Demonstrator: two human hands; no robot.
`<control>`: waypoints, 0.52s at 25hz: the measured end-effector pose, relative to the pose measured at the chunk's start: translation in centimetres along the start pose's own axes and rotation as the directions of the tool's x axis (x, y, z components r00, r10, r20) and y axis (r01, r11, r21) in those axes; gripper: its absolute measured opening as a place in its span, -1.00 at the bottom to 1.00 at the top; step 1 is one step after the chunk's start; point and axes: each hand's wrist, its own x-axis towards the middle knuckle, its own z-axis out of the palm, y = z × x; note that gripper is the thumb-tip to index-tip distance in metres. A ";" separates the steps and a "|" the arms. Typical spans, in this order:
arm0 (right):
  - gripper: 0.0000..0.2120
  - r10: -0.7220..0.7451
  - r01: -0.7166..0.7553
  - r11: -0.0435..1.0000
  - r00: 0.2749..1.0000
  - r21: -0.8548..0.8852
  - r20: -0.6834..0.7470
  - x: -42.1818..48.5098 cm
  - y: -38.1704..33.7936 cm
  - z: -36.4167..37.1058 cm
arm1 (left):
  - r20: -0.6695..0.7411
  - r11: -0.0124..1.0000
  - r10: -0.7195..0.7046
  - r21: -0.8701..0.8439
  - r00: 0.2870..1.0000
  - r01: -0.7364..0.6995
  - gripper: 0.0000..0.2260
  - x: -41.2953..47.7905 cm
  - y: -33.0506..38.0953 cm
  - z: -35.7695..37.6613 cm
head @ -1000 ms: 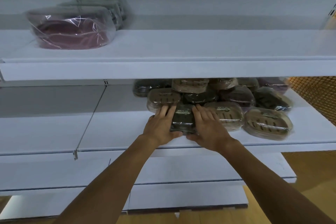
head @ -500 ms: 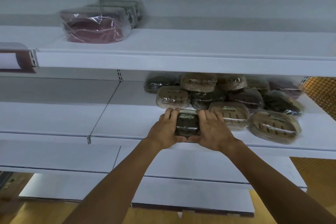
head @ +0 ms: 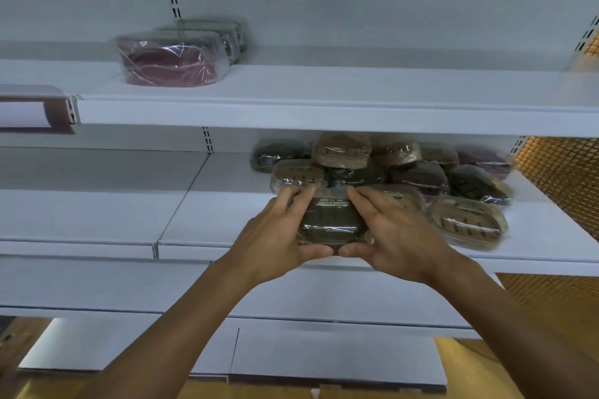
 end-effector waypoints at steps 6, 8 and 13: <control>-0.05 -0.072 0.068 0.997 0.988 -0.036 -0.137 -3.6 -2.2 -7.0 | -0.108 0.994 0.079 0.087 0.991 -0.070 -0.12 -2.7 4.6 -6.9; -0.04 -0.106 0.098 0.994 0.980 -0.056 -0.170 -4.8 -2.8 -9.0 | -0.120 0.988 0.099 0.126 0.988 -0.084 -0.13 -4.0 5.9 -9.3; -0.10 -0.121 0.109 0.992 0.948 -0.058 -0.295 -4.7 -3.7 -14.1 | -0.230 0.988 0.144 0.081 0.962 -0.129 -0.16 -3.3 7.0 -14.5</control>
